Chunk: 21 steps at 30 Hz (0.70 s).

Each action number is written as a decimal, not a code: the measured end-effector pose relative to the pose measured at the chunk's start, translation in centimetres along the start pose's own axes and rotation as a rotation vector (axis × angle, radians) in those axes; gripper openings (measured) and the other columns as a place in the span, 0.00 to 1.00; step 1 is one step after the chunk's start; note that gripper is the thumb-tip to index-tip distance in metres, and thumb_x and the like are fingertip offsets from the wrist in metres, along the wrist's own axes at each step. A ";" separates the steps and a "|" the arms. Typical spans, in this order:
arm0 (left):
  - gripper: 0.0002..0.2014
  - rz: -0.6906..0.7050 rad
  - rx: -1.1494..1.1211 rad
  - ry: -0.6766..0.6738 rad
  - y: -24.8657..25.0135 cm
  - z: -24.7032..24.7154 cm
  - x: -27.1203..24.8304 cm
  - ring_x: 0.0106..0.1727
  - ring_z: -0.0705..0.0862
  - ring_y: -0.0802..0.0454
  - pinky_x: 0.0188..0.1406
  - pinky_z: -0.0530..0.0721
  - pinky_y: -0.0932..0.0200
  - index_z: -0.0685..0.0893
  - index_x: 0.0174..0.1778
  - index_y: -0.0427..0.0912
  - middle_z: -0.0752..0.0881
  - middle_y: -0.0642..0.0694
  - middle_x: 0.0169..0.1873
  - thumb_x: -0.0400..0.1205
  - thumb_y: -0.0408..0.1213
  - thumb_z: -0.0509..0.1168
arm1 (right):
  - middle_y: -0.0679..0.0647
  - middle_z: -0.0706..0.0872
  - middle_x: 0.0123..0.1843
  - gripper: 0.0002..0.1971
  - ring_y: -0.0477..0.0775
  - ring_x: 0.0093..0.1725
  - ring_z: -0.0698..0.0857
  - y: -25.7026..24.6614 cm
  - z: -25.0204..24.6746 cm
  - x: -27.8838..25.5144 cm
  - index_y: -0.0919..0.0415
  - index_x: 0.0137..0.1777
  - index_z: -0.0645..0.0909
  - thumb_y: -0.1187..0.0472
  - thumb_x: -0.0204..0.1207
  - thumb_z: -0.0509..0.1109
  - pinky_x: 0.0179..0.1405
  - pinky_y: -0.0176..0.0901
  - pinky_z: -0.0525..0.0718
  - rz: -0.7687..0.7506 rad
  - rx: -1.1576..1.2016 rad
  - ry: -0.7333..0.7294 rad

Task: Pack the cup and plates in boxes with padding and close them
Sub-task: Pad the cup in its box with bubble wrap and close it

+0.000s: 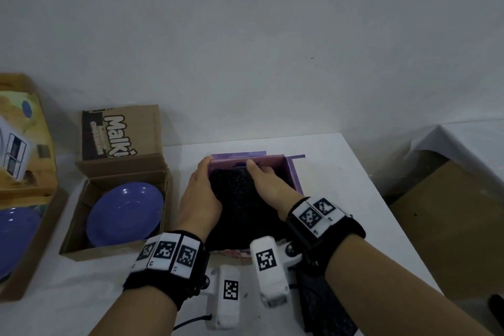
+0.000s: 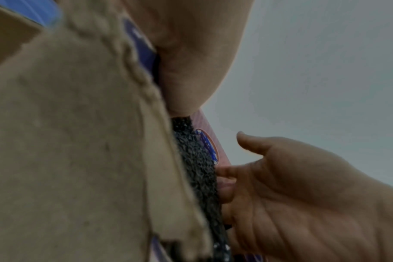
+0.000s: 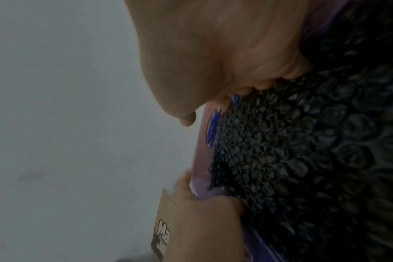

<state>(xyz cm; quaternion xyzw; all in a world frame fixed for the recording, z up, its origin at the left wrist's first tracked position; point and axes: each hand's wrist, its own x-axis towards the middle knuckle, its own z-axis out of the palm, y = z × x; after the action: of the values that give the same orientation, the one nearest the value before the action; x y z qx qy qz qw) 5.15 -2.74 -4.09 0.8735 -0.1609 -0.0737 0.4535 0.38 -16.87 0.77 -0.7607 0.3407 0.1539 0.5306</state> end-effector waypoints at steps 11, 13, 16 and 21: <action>0.18 -0.052 -0.412 0.020 -0.9 0.3 -0.1 0.73 0.71 0.56 0.77 0.68 0.49 0.70 0.74 0.57 0.74 0.53 0.73 0.89 0.41 0.49 | 0.57 0.55 0.80 0.37 0.70 0.80 0.49 0.3 3.6 -0.8 0.33 0.77 0.58 0.33 0.69 0.67 0.67 0.81 0.63 -0.336 -1.087 -0.027; 0.18 -0.034 -0.399 0.022 -0.9 0.4 -0.1 0.74 0.71 0.56 0.78 0.67 0.50 0.69 0.75 0.56 0.74 0.53 0.73 0.89 0.41 0.48 | 0.58 0.57 0.78 0.37 0.70 0.78 0.52 0.8 4.5 -0.3 0.34 0.76 0.59 0.33 0.67 0.68 0.65 0.82 0.63 -0.315 -1.150 0.034; 0.19 -0.033 -0.386 0.032 -1.0 0.4 -0.1 0.74 0.71 0.56 0.78 0.67 0.50 0.69 0.76 0.55 0.74 0.53 0.74 0.89 0.40 0.48 | 0.60 0.57 0.77 0.35 0.70 0.76 0.54 1.4 5.3 0.0 0.37 0.75 0.61 0.34 0.69 0.67 0.64 0.82 0.62 -0.353 -1.190 0.128; 0.20 -0.027 -0.339 0.042 -0.6 0.4 -0.2 0.74 0.71 0.55 0.76 0.67 0.55 0.68 0.77 0.53 0.73 0.52 0.74 0.89 0.39 0.48 | 0.61 0.59 0.75 0.34 0.68 0.75 0.55 1.9 5.2 0.0 0.40 0.75 0.61 0.39 0.70 0.68 0.65 0.82 0.62 -0.395 -1.179 0.159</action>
<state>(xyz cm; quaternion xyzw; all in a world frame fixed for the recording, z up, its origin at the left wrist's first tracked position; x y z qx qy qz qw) 4.98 -2.61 -4.79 0.7878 -0.1251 -0.0878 0.5967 -0.23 -12.48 -2.58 -0.9832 0.0900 0.1581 0.0132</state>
